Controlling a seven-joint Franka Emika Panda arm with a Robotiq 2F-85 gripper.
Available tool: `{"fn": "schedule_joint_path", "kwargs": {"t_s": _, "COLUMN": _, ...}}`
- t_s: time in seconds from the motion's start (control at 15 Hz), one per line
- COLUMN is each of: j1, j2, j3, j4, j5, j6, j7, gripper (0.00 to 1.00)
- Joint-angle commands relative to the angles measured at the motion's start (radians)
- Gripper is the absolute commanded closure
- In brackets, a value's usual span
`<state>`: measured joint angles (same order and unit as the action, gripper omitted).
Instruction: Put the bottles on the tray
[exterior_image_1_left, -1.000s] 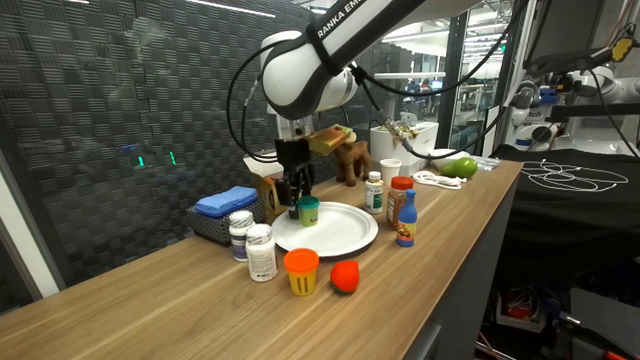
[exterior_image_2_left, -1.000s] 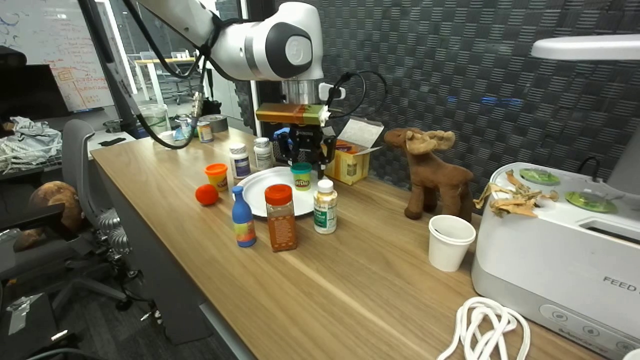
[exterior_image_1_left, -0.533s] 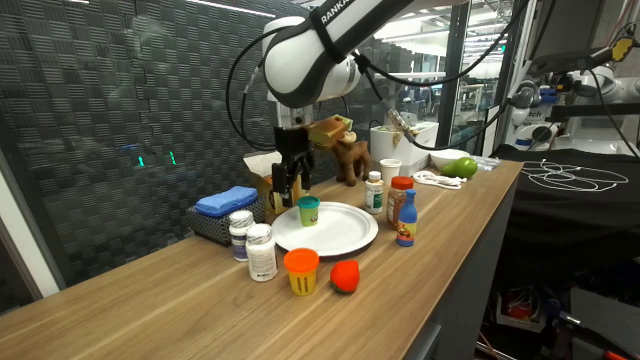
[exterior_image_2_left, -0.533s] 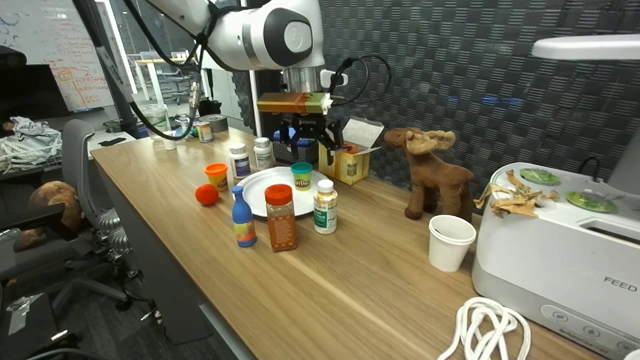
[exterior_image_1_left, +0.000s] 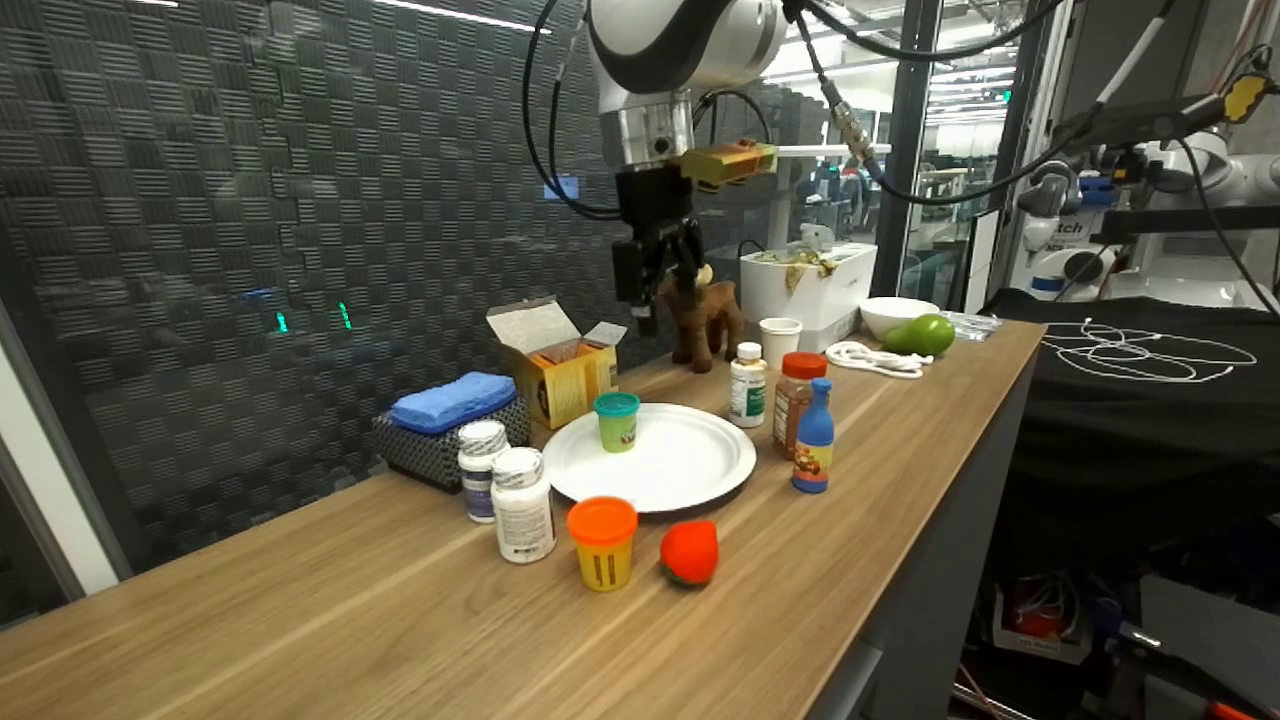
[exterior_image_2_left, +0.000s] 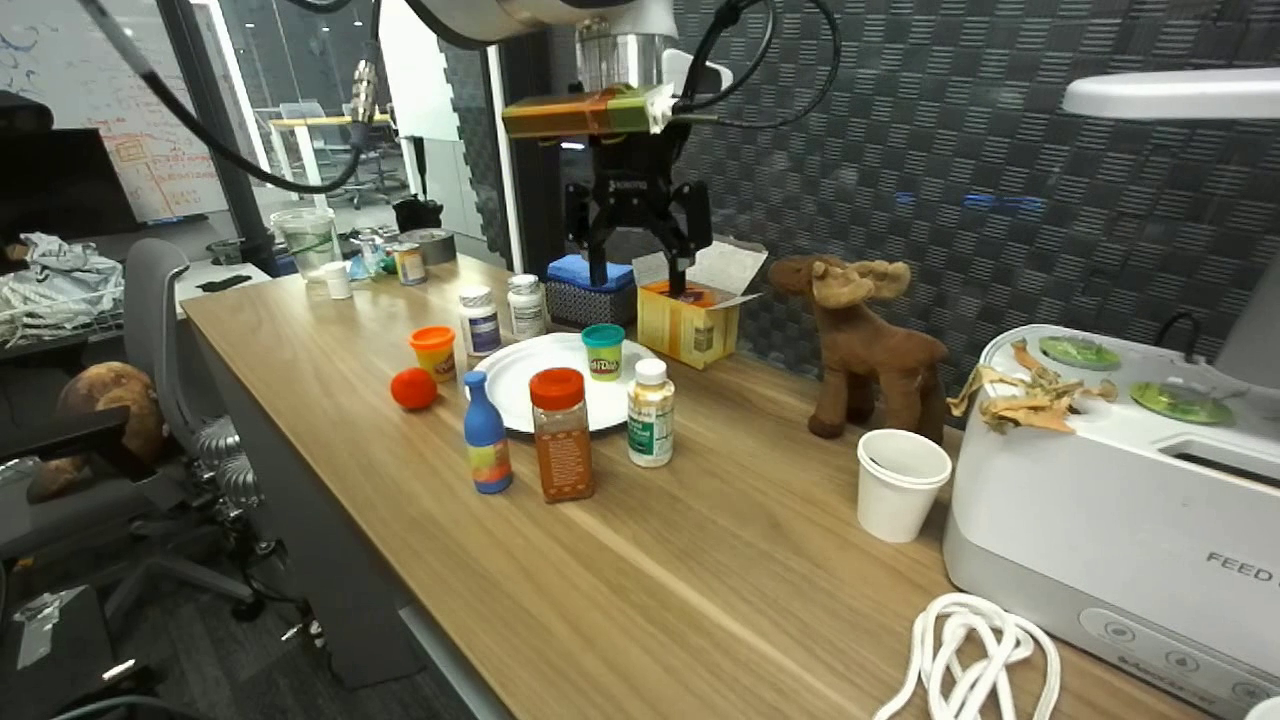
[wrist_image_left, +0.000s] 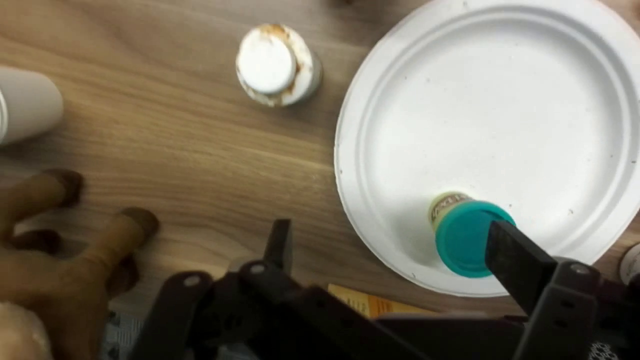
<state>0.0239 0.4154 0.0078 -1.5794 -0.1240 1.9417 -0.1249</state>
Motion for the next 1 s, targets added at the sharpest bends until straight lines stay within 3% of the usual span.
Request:
{"fn": "schedule_joint_path", "kwargs": {"t_s": 0.0, "j1": -0.029, "j2": -0.081, "j3": -0.009, "j4": -0.082, "j5": 0.037, "j6": -0.053, "j7": 0.040, "gripper": 0.00}}
{"fn": "schedule_joint_path", "kwargs": {"t_s": 0.6, "j1": -0.077, "j2": -0.095, "j3": -0.045, "j4": -0.188, "j5": 0.095, "j6": -0.044, "j7": 0.144, "gripper": 0.00}}
{"fn": "schedule_joint_path", "kwargs": {"t_s": 0.93, "j1": -0.084, "j2": -0.102, "j3": -0.052, "j4": -0.222, "j5": 0.093, "j6": 0.063, "j7": 0.168, "gripper": 0.00}}
